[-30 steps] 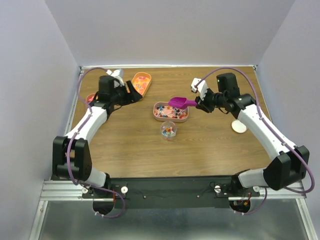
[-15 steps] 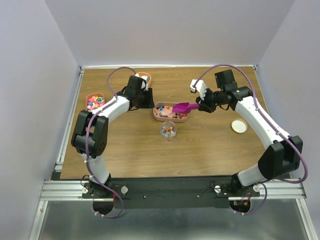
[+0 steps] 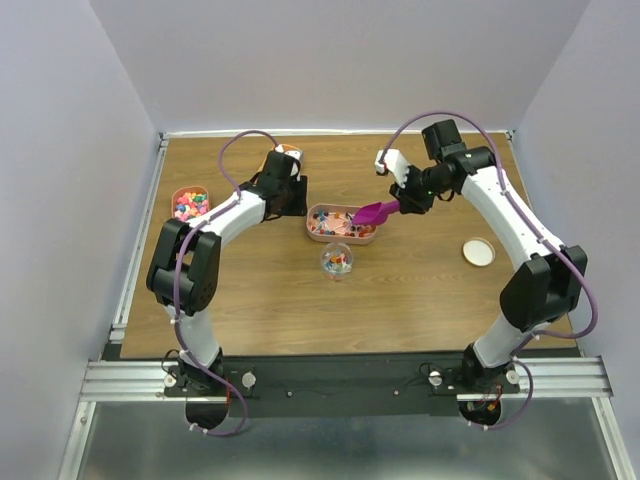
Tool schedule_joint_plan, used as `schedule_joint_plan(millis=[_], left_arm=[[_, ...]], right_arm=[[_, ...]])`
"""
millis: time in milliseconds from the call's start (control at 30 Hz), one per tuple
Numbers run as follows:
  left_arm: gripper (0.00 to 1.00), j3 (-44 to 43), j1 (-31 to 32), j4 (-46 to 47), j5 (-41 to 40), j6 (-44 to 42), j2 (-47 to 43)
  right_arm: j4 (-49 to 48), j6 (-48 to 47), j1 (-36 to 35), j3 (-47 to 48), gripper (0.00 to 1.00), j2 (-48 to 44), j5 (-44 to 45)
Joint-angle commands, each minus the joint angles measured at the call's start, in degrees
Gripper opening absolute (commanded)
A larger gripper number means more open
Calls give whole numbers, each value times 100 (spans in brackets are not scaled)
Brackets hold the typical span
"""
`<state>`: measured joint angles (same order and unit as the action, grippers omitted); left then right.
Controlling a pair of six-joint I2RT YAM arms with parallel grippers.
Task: Pack the candies
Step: Scoop the fake candies from the storage box.
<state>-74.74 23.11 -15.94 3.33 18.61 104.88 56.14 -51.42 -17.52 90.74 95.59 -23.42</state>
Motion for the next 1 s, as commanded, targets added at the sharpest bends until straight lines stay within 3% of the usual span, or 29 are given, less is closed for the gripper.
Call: schedule_joint_plan(millis=[0, 300, 667, 967], left_arm=[[54, 91, 27, 65, -289, -86, -73], [54, 21, 27, 65, -289, -112, -134], [53, -14, 18, 13, -526, -138, -161], [53, -67, 18, -31, -544, -174, -179]], right_arm=[[661, -334, 20, 593, 1, 21, 30], [1566, -360, -172, 1692, 1, 627, 435], [1936, -141, -638, 2351, 1, 1146, 1383], [2068, -140, -859, 2598, 1, 1383, 1648]])
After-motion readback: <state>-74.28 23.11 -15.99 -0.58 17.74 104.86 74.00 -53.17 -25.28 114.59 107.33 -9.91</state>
